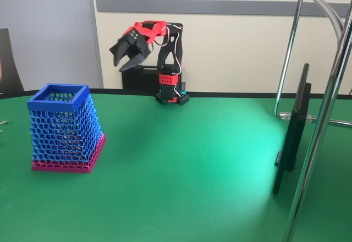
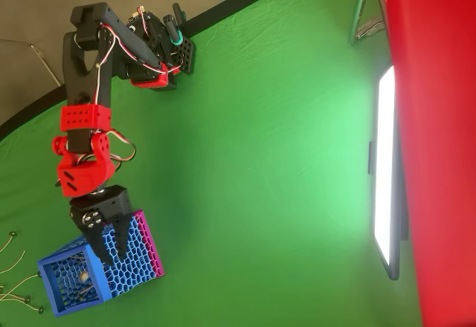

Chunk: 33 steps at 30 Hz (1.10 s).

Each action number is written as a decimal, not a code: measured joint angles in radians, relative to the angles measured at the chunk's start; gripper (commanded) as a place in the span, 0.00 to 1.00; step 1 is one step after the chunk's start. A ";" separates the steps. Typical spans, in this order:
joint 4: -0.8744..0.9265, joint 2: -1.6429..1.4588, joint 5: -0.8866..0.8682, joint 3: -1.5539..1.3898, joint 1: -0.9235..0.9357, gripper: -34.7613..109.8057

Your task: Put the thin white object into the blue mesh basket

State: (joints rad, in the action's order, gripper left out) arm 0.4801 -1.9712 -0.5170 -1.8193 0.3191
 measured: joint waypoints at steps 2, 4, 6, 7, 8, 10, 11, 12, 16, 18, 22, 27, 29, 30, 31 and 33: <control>0.000 -0.057 0.060 -0.069 -0.035 0.31; 0.000 -0.106 0.106 -0.133 -0.071 0.30; 0.000 -0.140 0.137 -0.178 -0.092 0.30; 0.000 -0.152 0.152 -0.193 -0.097 0.29; 0.009 -0.172 0.172 -0.221 -0.104 0.29; 0.009 -0.190 0.199 -0.253 -0.118 0.29; 0.014 -0.210 0.222 -0.285 -0.126 0.29; 0.014 -0.219 0.238 -0.304 -0.135 0.29; 0.012 -0.288 0.325 -0.420 -0.169 0.27; 0.008 -0.331 0.376 -0.491 -0.187 0.26; -0.009 -0.402 0.440 -0.618 -0.219 0.24; -0.040 -0.479 0.472 -0.753 -0.252 0.24; -0.060 -0.505 0.482 -0.807 -0.253 0.24; -0.071 -0.517 0.486 -0.834 -0.259 0.24; -0.078 -0.531 0.489 -0.859 -0.265 0.24; -0.094 -0.566 0.499 -0.913 -0.276 0.24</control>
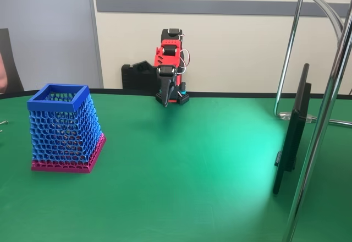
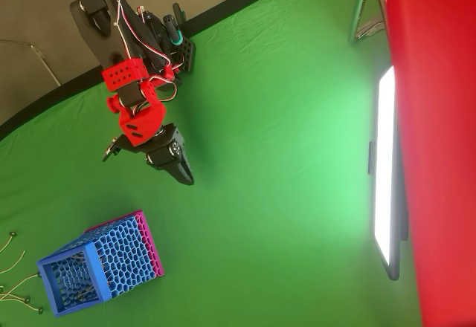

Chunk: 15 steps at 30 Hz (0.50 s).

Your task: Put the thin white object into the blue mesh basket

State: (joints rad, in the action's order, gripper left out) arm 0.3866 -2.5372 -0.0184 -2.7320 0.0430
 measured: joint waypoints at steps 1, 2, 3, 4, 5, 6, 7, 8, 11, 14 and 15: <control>-0.002 -0.012 0.003 -0.018 -0.002 0.24; -0.008 -0.029 0.005 -0.034 -0.002 0.24; -0.015 -0.060 0.009 -0.075 -0.011 0.24; -0.017 -0.080 0.011 -0.098 -0.017 0.24; -0.018 -0.097 0.014 -0.121 -0.021 0.24; -0.025 -0.114 0.018 -0.144 -0.026 0.24; -0.029 -0.127 0.021 -0.164 -0.031 0.24; -0.034 -0.141 0.025 -0.183 -0.031 0.24; -0.037 -0.199 0.035 -0.245 -0.028 0.24; -0.043 -0.265 0.046 -0.305 -0.043 0.24; -0.044 -0.285 0.049 -0.321 -0.048 0.24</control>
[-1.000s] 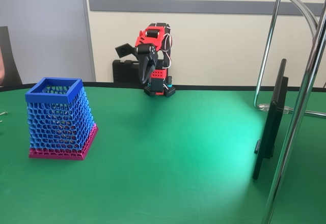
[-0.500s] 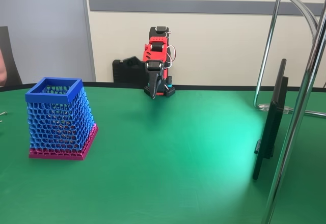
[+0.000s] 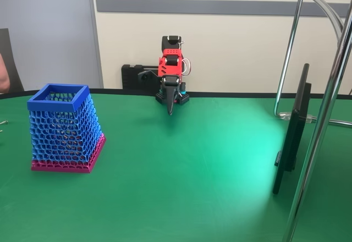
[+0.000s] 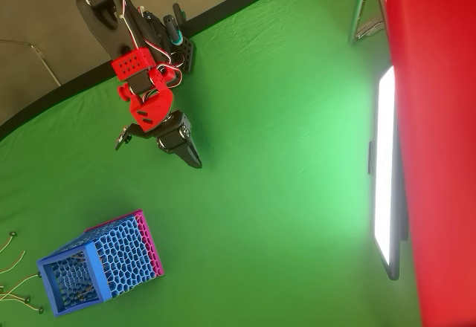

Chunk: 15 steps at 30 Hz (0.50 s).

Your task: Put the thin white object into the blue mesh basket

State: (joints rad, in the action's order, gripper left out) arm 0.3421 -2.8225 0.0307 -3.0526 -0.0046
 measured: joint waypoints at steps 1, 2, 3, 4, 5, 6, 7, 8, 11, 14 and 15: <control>0.000 -0.018 0.000 -0.009 -0.002 0.24; 0.000 -0.034 0.000 -0.014 -0.003 0.24; 0.000 -0.046 0.000 -0.017 -0.003 0.24; 0.000 -0.057 0.000 -0.018 -0.002 0.24; 0.000 -0.064 0.000 -0.020 -0.002 0.24; 0.000 -0.071 0.000 -0.020 0.000 0.24; 0.000 -0.072 0.000 -0.020 0.000 0.24; 0.000 -0.080 -0.002 -0.020 0.000 0.24; 0.011 -0.097 -0.009 -0.023 0.000 0.24; 0.084 -0.156 -0.018 -0.023 0.000 0.24; 0.107 -0.173 -0.021 -0.023 -0.005 0.24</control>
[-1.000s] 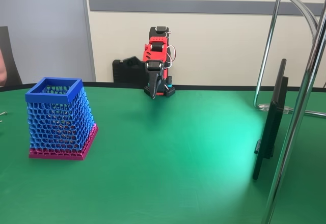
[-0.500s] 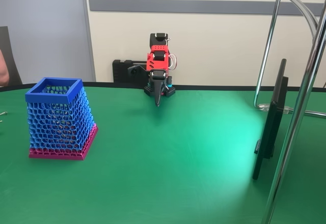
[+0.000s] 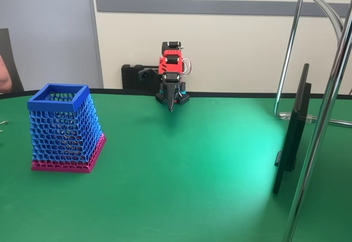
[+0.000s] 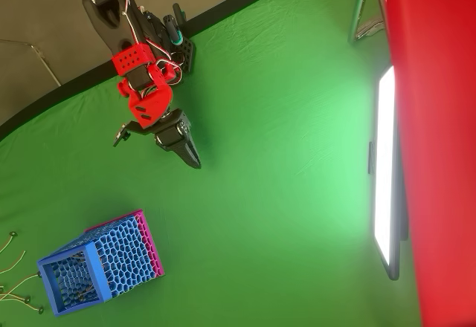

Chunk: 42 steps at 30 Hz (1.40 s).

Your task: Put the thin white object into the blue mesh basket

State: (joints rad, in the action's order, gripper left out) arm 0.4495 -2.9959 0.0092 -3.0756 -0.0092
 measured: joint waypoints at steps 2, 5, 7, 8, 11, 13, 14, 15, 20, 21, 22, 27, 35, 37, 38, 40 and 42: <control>0.051 -0.040 -0.002 0.000 -0.011 0.24; 0.100 -0.080 -0.002 0.000 -0.014 0.24; 0.143 -0.112 -0.002 0.000 -0.009 0.24; 0.166 -0.132 -0.002 0.000 -0.009 0.24; 0.233 -0.184 -0.009 0.000 -0.009 0.25; 0.281 -0.221 -0.011 0.000 -0.009 0.25; 0.302 -0.239 -0.011 0.000 -0.009 0.25; 0.322 -0.256 -0.014 0.000 -0.011 0.25; 0.400 -0.316 -0.026 0.000 -0.021 0.25; 0.402 -0.319 -0.026 0.000 -0.020 0.25; 0.405 -0.321 -0.029 0.000 -0.018 0.25; 0.407 -0.322 -0.037 0.000 -0.018 0.25; 0.413 -0.322 -0.040 0.000 -0.018 0.25; 0.414 -0.322 -0.040 0.000 -0.018 0.25; 0.414 -0.322 -0.040 0.000 -0.018 0.25; 0.414 -0.322 -0.040 0.000 -0.018 0.25; 0.414 -0.322 -0.040 0.000 -0.018 0.25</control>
State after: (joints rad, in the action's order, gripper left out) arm 0.8636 -3.3180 -0.0307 -3.0756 -0.0276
